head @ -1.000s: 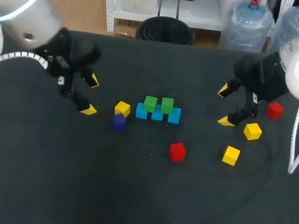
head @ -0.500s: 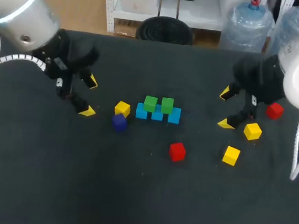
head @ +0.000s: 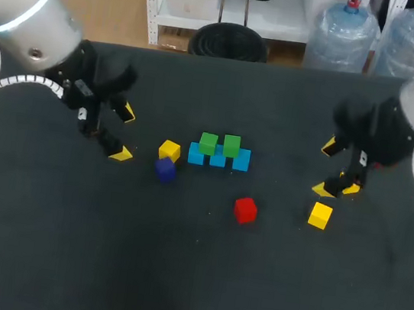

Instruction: Place the blue cubes, place green cubes on the blue cubes, place the yellow cubes on the green cubes, then place the red cubes on the yellow cubes, and place purple cube on the red cubes.

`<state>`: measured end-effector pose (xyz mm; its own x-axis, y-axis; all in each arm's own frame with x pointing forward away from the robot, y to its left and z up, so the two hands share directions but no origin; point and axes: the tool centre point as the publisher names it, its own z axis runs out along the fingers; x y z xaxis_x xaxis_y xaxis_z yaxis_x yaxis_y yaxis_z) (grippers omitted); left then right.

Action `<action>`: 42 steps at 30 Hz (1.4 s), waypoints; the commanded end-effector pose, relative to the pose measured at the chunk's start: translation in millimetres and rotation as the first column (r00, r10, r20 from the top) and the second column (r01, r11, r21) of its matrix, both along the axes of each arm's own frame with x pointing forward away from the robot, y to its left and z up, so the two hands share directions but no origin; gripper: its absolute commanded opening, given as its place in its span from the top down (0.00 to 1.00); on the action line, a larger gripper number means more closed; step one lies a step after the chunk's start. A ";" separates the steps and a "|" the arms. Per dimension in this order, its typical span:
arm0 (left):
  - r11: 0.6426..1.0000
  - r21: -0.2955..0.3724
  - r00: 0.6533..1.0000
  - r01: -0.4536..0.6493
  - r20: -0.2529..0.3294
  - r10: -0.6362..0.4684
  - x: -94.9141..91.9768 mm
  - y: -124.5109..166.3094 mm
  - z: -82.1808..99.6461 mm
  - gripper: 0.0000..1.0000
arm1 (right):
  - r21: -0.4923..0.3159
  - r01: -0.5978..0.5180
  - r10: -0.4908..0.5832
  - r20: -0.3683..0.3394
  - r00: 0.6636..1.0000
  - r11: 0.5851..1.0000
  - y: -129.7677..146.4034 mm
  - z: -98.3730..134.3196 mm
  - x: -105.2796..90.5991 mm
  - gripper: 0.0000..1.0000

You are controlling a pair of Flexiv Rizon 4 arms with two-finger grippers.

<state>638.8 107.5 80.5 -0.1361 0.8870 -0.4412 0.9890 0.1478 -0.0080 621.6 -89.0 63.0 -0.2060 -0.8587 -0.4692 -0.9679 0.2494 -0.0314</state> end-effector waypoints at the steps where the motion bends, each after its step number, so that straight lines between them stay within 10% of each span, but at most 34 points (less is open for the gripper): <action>1: 1.000 -0.001 1.000 0.001 0.001 -0.001 0.3 0.5 -0.1 0.00 | -0.034 0.021 -0.020 0.019 1.000 0.999 -5.5 3.5 -12.9 0.00; 11: 1.000 -0.001 1.000 0.001 0.001 -0.001 0.3 0.5 -0.1 0.00 | -0.068 0.064 -0.067 -0.048 0.997 0.996 -15.3 -5.9 -36.5 0.00; 21: 1.000 -0.001 1.000 0.001 0.001 -0.001 0.3 0.5 -0.1 0.00 | -0.088 0.038 -0.060 -0.262 0.963 0.995 -17.8 -26.9 -35.8 0.00; 42: 1.000 -0.001 1.000 0.001 0.001 -0.001 0.3 0.5 -0.1 0.00 | -0.253 -0.019 -0.065 -0.322 0.944 0.967 -13.0 -32.0 -34.3 0.00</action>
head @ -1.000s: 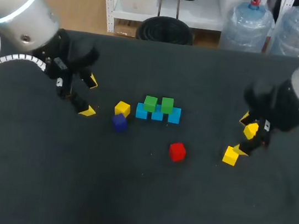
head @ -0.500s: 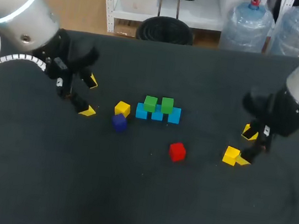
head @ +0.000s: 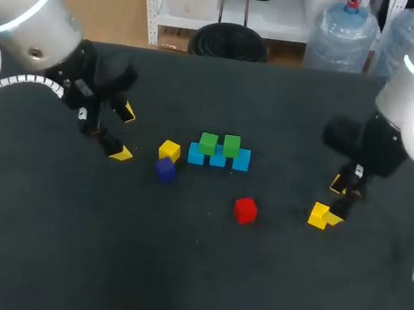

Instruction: Place the blue cubes, place green cubes on the blue cubes, place the yellow cubes on the green cubes, then place the red cubes on the yellow cubes, and place purple cube on the red cubes.

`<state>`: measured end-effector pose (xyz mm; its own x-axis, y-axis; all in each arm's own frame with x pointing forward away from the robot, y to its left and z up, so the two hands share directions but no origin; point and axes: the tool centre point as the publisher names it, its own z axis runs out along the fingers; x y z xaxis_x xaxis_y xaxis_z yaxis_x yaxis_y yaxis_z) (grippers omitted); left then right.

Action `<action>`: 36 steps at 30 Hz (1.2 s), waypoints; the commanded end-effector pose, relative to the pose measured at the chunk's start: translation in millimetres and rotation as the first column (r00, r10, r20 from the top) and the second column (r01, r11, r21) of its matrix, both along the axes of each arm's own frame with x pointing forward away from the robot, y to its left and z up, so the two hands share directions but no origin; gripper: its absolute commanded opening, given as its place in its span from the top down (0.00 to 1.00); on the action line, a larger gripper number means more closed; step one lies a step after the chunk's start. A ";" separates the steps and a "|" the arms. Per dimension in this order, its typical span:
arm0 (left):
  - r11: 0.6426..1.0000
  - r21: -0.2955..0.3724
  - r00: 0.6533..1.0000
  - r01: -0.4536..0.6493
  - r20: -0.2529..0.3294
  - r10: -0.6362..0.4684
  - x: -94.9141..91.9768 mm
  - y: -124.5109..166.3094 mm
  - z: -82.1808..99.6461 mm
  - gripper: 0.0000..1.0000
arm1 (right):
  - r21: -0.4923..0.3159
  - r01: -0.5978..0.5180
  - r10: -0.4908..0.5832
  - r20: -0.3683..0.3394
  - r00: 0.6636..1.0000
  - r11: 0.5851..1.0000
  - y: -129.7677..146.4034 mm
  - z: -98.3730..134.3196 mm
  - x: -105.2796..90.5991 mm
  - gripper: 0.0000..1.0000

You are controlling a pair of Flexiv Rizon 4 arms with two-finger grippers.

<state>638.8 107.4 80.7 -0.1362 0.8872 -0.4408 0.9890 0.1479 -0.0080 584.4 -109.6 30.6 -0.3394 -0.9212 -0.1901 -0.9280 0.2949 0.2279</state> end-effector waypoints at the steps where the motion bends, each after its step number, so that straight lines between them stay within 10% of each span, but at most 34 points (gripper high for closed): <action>1: 1.000 -0.001 1.000 0.001 0.001 -0.001 0.3 0.7 -0.3 0.00 | -0.064 -0.017 0.016 -0.010 1.000 0.998 8.0 0.5 2.5 0.00; 36: 1.000 -0.001 1.000 0.001 0.001 -0.001 0.3 0.7 -0.3 0.00 | -0.067 -0.038 0.038 -0.001 0.999 0.997 8.8 4.7 2.7 0.00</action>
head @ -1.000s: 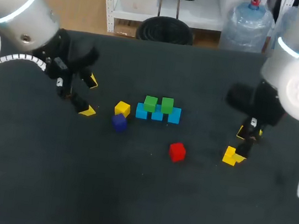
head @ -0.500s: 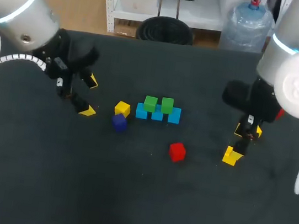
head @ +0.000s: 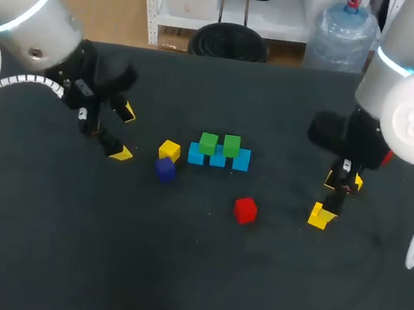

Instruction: Place the blue cubes, place green cubes on the blue cubes, place the yellow cubes on the green cubes, then place the red cubes on the yellow cubes, and place purple cube on the red cubes.

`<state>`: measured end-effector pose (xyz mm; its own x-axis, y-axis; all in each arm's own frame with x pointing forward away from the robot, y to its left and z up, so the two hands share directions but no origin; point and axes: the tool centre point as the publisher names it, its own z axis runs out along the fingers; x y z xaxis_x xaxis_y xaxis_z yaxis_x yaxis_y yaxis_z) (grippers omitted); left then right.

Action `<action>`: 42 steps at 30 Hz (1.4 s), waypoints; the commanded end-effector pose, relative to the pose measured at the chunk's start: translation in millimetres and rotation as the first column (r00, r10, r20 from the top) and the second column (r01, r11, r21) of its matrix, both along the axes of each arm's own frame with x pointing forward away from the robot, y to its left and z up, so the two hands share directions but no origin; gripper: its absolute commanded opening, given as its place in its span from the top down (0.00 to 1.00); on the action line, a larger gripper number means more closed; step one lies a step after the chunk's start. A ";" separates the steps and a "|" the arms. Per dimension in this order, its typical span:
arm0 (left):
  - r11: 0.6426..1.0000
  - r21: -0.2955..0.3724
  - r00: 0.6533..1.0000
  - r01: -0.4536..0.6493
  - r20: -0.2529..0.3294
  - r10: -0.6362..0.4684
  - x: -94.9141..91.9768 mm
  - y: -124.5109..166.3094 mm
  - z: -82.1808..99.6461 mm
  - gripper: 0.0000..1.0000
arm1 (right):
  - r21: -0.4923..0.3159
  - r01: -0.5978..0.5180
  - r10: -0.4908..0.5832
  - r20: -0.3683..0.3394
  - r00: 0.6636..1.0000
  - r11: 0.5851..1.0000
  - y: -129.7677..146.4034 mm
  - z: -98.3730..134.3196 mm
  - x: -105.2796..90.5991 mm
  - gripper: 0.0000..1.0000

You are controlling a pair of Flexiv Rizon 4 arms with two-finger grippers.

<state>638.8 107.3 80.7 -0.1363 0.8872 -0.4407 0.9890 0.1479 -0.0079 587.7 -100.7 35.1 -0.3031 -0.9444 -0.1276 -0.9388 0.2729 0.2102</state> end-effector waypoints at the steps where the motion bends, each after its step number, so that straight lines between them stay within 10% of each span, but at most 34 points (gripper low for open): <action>1: 1.000 -0.001 1.000 0.001 0.001 -0.001 0.3 0.7 -0.3 0.00 | 0.000 0.001 -0.001 0.002 1.000 1.000 -0.2 0.2 -0.7 0.00; 42: 1.000 -0.001 1.000 0.001 0.001 -0.001 0.3 0.7 -0.3 0.00 | -0.073 0.044 -0.043 0.009 0.999 0.996 -8.3 -34.9 -7.7 0.00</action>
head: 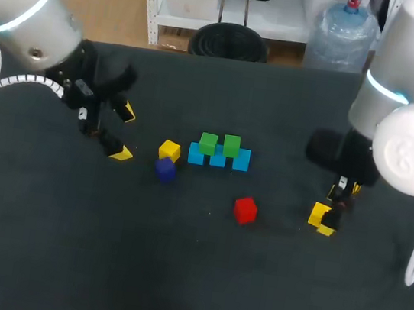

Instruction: Place the blue cubes, place green cubes on the blue cubes, place the yellow cubes on the green cubes, then place the red cubes on the yellow cubes, and place purple cube on the red cubes.

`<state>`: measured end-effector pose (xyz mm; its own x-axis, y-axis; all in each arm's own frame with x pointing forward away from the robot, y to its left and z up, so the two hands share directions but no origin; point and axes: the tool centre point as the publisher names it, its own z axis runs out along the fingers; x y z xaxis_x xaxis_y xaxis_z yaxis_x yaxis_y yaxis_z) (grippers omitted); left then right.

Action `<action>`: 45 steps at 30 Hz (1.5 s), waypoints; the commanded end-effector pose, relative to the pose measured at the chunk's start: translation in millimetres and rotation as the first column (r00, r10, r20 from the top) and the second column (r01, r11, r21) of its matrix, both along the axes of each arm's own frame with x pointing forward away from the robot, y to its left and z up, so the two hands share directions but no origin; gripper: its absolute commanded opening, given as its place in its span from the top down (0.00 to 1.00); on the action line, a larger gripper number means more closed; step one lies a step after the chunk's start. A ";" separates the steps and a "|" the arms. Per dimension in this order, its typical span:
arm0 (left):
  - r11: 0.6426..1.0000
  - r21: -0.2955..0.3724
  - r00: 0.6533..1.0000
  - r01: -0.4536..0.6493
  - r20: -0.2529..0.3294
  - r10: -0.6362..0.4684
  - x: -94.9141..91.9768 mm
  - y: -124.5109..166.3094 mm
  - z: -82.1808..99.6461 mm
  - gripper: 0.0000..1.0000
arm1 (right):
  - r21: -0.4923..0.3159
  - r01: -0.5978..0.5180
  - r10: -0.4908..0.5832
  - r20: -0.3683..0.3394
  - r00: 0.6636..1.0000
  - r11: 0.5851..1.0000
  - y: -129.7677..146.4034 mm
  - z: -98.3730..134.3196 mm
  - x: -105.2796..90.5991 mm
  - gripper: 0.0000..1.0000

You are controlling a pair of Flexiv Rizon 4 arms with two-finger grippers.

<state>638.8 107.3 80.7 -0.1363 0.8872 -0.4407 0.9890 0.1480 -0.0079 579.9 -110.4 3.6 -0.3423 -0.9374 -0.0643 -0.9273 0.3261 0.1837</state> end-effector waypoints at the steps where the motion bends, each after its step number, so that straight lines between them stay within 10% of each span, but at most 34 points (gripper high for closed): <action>1: 1.000 -0.001 1.000 0.001 0.001 -0.001 0.3 0.7 -0.3 0.00 | -0.005 0.001 -0.001 0.000 1.000 1.000 1.2 -4.0 0.2 0.00; 5: 1.000 -0.001 1.000 0.001 0.001 -0.001 0.3 0.7 -0.3 0.00 | -0.007 0.000 0.000 -0.001 1.000 1.000 1.2 -5.2 0.8 0.22; 7: 1.000 -0.001 1.000 0.001 0.001 -0.001 0.3 0.7 -0.3 0.00 | -0.008 -0.003 0.003 -0.001 1.000 1.000 1.7 -6.0 0.9 0.51; 12: 1.000 -0.001 1.000 0.001 0.001 -0.001 0.3 0.7 -0.3 0.00 | -0.008 -0.009 0.009 -0.001 1.000 1.000 2.2 -7.0 1.2 0.71; 14: 1.000 -0.001 1.000 0.001 0.001 -0.001 0.3 0.7 -0.3 0.00 | -0.008 -0.011 0.011 0.000 1.000 1.000 2.4 -7.1 1.3 1.00; 45: 1.000 -0.001 1.000 0.001 0.001 -0.001 0.3 0.7 -0.3 0.00 | 0.054 -0.219 0.215 0.077 0.974 0.974 43.9 67.4 21.0 1.00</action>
<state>638.8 107.3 80.7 -0.1363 0.8872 -0.4407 0.9890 0.1480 -0.0080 600.2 -68.4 68.5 -0.1280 -0.9817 -0.1410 -0.9853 0.1096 0.1313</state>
